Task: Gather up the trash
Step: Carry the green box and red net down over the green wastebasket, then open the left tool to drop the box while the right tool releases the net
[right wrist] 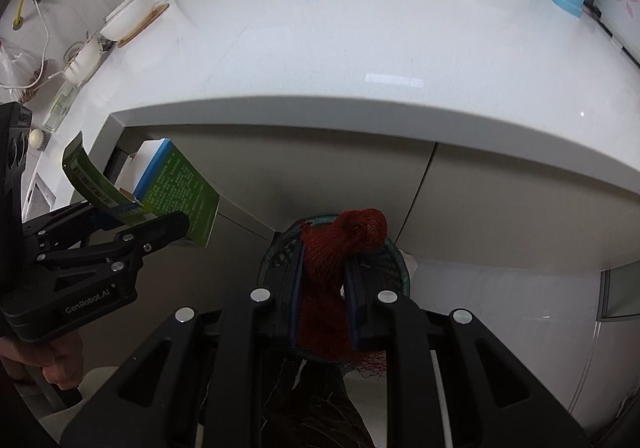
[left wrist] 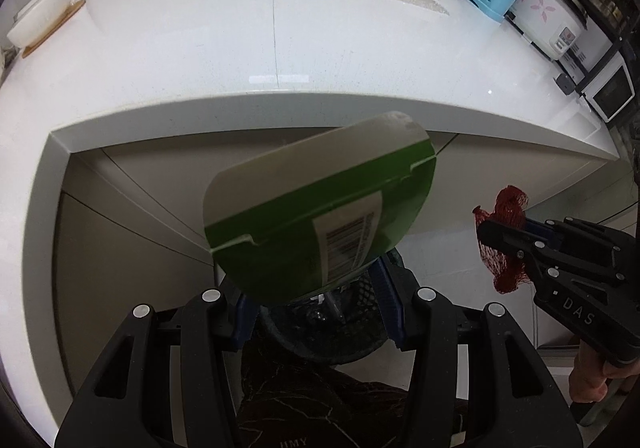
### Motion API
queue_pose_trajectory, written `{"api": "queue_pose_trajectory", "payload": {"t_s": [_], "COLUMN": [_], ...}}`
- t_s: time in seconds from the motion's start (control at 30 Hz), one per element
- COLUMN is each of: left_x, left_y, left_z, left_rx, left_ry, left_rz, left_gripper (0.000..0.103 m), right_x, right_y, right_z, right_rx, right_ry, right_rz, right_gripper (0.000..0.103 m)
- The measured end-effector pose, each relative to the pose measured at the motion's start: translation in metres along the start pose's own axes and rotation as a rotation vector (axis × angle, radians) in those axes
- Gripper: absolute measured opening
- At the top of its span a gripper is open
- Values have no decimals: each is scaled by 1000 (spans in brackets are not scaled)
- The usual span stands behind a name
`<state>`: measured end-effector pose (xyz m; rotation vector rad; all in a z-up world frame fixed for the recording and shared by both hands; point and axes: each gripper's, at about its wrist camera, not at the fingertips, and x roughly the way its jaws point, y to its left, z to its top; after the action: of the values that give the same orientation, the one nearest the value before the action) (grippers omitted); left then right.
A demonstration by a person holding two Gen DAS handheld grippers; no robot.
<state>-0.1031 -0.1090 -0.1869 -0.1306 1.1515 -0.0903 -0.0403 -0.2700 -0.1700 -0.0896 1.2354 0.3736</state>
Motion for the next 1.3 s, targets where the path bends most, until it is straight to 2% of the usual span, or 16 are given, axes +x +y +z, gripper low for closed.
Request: {"api": "queue_pose_trajectory", "payload": {"t_s": [0.37,0.63,0.83,0.93,1.1,1.17,1.3], "left_x": [34,54,59,61,65,66,72], "left_y": [10,19,22,21,15,15,9], "left_z": [-15,-24,-28,-28,-28,-29,-29], "left_rx": [-8,-9,-20,-18,-5,-1,9], "left_ry": [8,32,52,56,55,59,67], "left_rz": [-20,-7,-10,-11,-4,-3,-3], "left_gripper": [49,49,49,49,50,49,50], "right_x": [39,78,85,84,82,80,77], "right_y": [-5,-3,-3,-3,-2,-3,-8], "right_z": [-15,-28,-29,-28,-28,-28,-30], "right_rx": [-4,-10,-9,-7,2,4,18], "right_ry": [20,82,94,90,80,74,61], "right_rz": [0,24,31,31,25,22,6], "right_gripper": [18,18,24,29,48,51,69]}}
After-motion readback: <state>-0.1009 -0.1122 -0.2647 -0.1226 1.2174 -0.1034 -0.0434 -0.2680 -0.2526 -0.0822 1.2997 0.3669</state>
